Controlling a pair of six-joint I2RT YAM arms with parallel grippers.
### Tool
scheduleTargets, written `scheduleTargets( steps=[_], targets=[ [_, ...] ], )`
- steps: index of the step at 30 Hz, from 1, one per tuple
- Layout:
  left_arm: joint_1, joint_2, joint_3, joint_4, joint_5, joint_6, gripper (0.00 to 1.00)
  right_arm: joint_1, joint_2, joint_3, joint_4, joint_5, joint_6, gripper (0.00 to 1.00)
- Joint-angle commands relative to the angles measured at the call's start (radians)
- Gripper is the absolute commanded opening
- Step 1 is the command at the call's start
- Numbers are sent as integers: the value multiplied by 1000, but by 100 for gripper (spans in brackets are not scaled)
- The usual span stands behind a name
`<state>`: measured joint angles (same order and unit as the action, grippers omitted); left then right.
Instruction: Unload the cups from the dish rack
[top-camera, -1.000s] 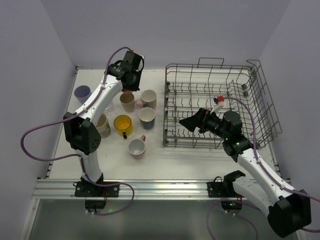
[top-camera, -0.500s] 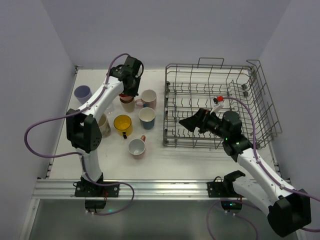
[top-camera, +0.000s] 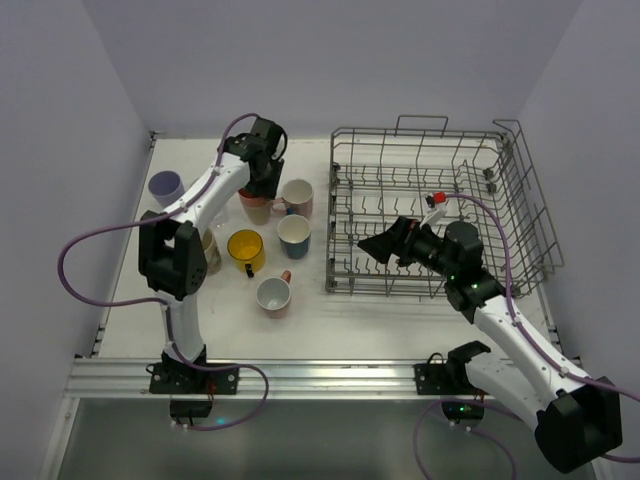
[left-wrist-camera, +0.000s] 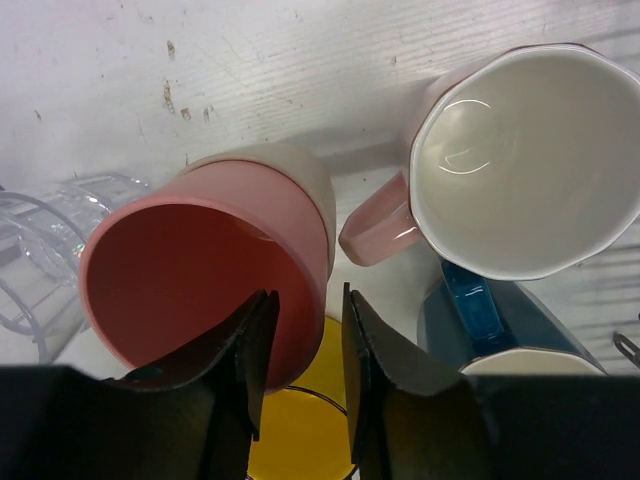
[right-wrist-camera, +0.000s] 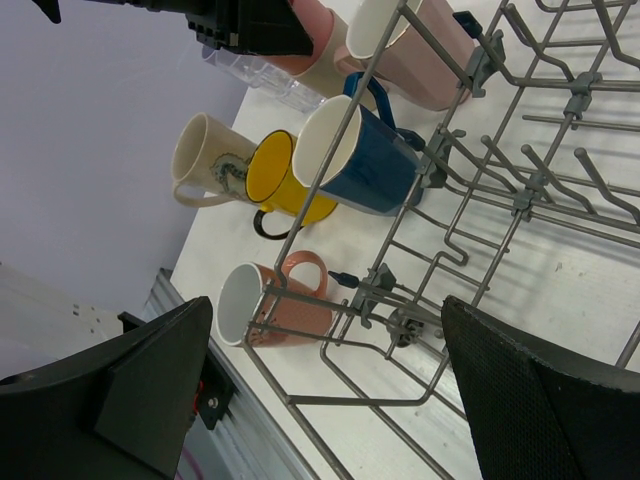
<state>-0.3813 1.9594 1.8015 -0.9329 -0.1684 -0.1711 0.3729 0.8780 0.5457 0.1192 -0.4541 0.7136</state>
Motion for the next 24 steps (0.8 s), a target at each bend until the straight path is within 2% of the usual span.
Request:
scheduleTargets(
  steps=[1,4,7,8,10,15,17,19,20,24],
  targets=[
    [13,1,2,5,21,33,40,0,4,34,5,23,-19,99],
    [15,-4,4,11,14,27,47,0,4,37,5,20,-20,99],
    [15,-20,19,20,3,19,59,0,9,39,4,19,-22,99],
    [15,-34,28,20,4,16,69,0,10,42,4,18,-22,99],
    [15,-62,59,28,6,7,100,0,12,43,7,18,-19,99],
    [12,-166,127,69,-29,-22,100,-2,-22,88,-52,17,-26,99],
    [6,-272,107,147,-20,-36,100,0,-75,120,-108,52,-46,99],
    [2,-364,32,221,24,-53,100,0,-120,157,-174,89,-81,99],
    [1,-463,-3,302,55,-57,100,0,-161,201,-206,106,-97,99],
    [-1,-730,-264,501,284,-79,100,0,-290,305,-375,239,-169,99]
  ],
)
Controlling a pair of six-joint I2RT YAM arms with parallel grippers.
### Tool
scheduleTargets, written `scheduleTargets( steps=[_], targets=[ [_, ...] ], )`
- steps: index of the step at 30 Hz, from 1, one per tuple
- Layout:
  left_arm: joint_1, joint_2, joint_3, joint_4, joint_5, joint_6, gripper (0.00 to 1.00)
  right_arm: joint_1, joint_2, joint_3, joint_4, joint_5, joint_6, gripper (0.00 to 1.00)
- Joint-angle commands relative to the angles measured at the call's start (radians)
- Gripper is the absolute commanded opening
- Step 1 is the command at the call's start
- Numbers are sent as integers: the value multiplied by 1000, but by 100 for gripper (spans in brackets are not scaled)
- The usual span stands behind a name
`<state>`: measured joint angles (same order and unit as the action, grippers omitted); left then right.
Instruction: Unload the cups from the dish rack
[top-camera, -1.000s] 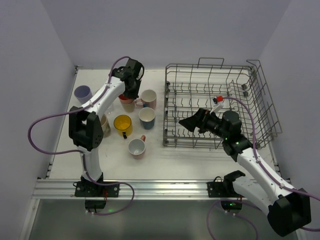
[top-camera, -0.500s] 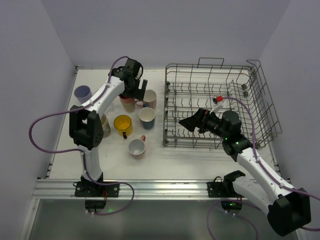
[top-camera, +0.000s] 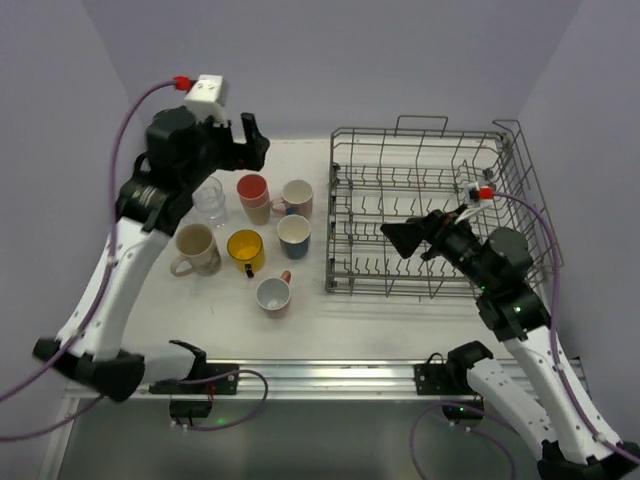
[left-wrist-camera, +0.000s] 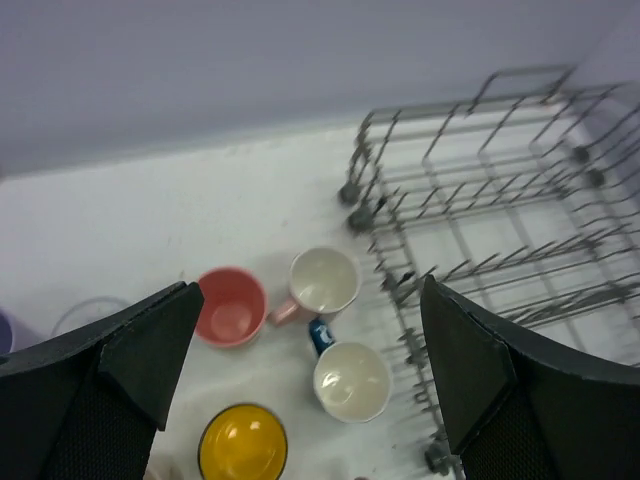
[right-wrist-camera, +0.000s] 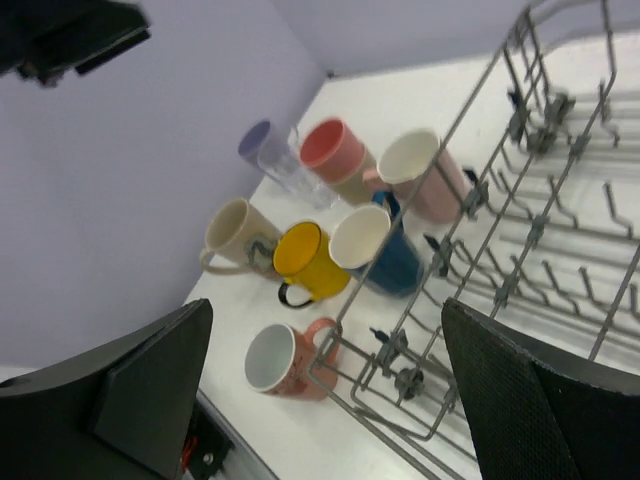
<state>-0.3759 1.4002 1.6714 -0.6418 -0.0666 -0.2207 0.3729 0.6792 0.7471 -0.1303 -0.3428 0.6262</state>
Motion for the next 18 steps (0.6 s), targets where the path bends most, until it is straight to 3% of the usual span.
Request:
scheduleTargets(
  steps=[1,5,10,16,18],
  targets=[
    [-6,-278,-178,249,215,-29,100,0,-122,142,-152,161,-89,99],
    [-4,-515,-381,367,222,-31,100,-2,-288,222,-253,341,-134,99],
    [-4,-732,-469,383,152,-28,100,0,-363,265,-282,447,-164,99],
    [-4,-811,-539,364,87,-16,100,-2,-371,247,-262,452,-145,99],
    [-4,-769,-500,375,73,-35,100,-2,-336,285,-253,432,-149,99]
  ],
)
